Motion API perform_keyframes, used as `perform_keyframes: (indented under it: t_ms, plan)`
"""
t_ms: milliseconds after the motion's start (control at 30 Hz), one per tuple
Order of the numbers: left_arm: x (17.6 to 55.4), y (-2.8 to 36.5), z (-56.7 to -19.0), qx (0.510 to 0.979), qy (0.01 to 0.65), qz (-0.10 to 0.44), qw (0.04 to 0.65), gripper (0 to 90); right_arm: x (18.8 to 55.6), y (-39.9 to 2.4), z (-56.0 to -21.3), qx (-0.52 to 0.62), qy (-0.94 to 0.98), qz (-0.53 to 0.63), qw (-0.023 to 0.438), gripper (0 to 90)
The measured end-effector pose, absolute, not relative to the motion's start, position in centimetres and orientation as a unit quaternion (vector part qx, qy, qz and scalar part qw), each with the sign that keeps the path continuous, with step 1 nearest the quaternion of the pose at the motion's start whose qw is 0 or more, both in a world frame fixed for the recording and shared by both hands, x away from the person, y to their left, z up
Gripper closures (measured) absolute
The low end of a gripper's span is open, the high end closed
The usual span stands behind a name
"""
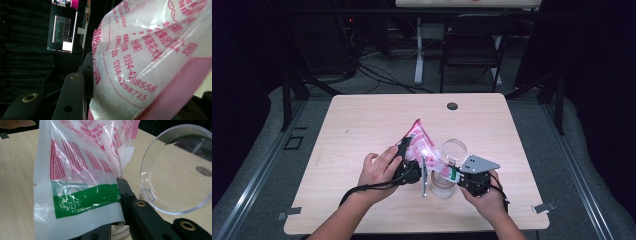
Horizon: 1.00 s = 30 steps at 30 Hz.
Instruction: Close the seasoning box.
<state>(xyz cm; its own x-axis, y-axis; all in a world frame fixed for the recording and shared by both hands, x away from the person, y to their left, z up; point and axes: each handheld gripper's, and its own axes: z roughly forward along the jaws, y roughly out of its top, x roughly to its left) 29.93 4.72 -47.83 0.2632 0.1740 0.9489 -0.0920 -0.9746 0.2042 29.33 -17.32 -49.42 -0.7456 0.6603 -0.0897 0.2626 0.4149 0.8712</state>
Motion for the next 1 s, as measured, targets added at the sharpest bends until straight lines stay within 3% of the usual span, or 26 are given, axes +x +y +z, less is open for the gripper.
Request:
perform_keyframes:
  t_ms: [1000]
  plan:
    - [29.85,4.55,-47.54,0.784,0.022,0.612,0.105,61.7,29.35,-17.36,-49.32,0.284,0.811,0.463,0.218,89.5]
